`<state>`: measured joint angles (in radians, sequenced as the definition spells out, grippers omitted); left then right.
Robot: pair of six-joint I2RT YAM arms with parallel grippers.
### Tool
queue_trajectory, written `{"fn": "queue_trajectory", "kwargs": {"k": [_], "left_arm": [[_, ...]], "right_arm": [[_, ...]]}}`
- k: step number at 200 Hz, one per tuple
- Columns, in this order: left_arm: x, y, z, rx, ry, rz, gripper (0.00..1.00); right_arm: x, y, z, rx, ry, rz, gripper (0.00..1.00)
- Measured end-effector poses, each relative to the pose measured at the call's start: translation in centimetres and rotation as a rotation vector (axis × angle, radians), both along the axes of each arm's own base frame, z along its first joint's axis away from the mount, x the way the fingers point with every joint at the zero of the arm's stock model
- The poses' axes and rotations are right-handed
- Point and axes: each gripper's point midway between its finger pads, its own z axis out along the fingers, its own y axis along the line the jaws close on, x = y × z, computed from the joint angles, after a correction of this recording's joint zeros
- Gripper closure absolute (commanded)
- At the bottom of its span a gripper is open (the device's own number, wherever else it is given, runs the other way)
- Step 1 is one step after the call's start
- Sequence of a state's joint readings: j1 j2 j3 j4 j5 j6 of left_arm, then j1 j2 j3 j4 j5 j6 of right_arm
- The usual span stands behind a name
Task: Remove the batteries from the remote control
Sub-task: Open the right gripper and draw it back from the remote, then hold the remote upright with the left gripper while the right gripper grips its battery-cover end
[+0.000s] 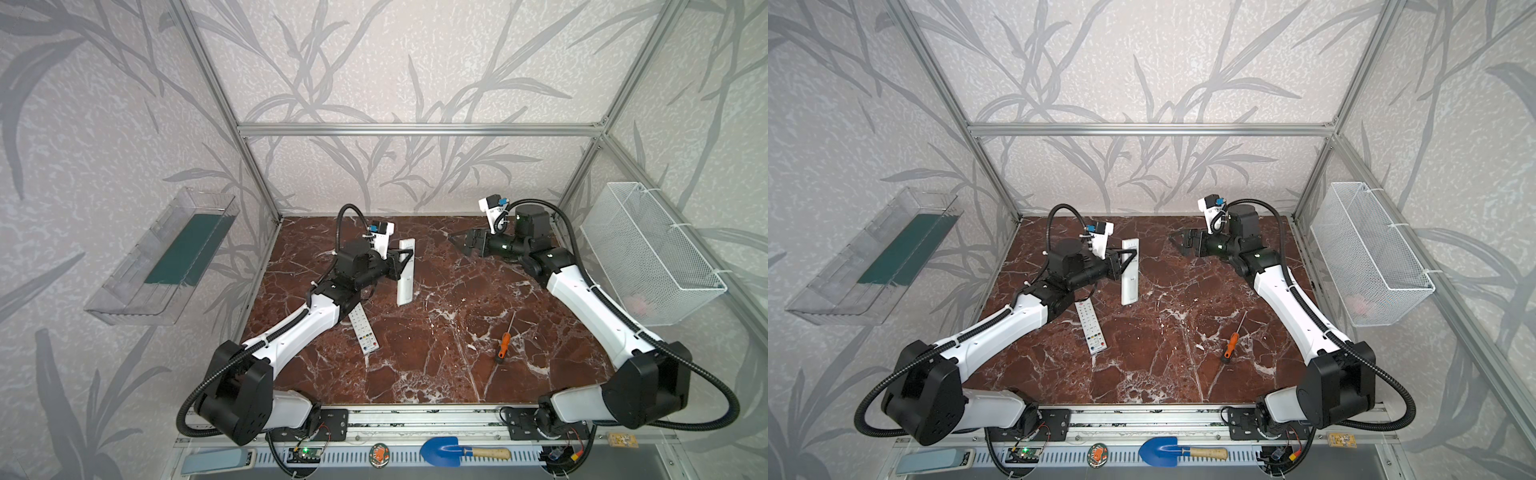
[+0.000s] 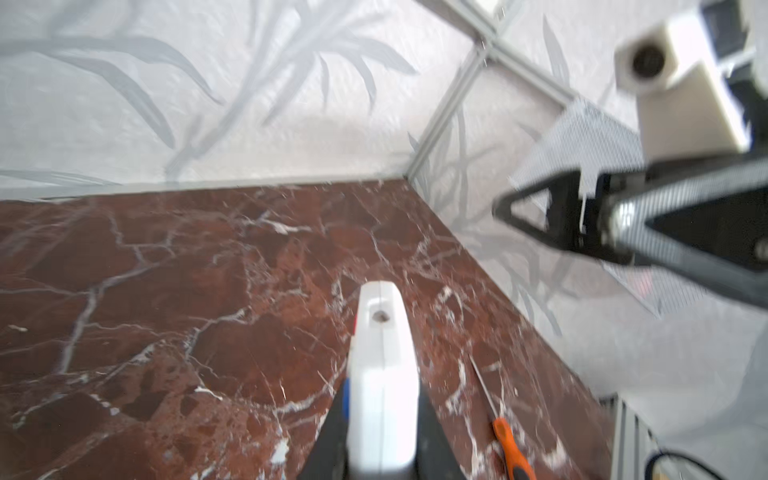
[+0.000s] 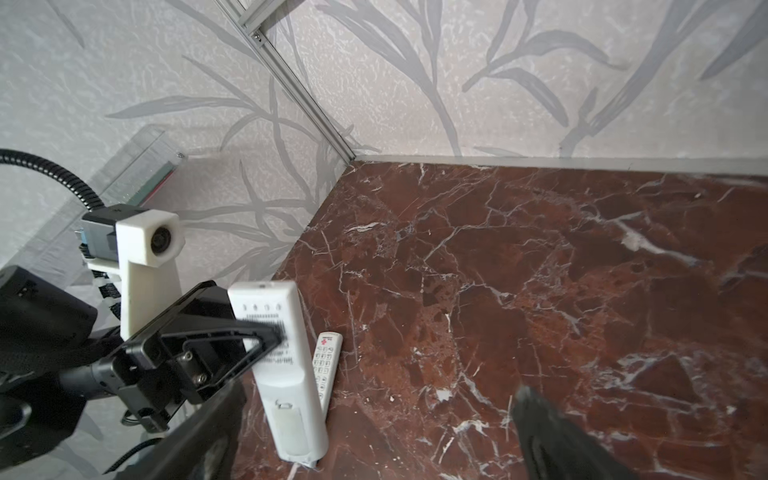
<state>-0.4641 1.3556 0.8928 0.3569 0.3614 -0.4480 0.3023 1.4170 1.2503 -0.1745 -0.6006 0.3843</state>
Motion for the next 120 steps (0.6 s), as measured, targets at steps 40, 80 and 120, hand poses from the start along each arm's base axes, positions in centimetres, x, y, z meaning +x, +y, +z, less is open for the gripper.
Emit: {"fn": "queue_trajectory", "kwargs": {"k": [40, 80, 120], "left_arm": [[2.4, 2.3, 4.1, -0.225, -0.061, 0.189, 1.0], [2.7, 2.9, 5.7, -0.322, -0.072, 0.226, 1.0], [2.6, 2.8, 5.7, -0.343, -0.056, 0.225, 1.0]], "right_arm": [[-4.0, 4.4, -2.5, -0.126, 0.045, 0.115, 0.01], [-5.6, 6.6, -3.7, -0.233, -0.005, 0.186, 0.01], [-3.7, 8.6, -4.9, -0.285, -0.015, 0.212, 0.01]]}}
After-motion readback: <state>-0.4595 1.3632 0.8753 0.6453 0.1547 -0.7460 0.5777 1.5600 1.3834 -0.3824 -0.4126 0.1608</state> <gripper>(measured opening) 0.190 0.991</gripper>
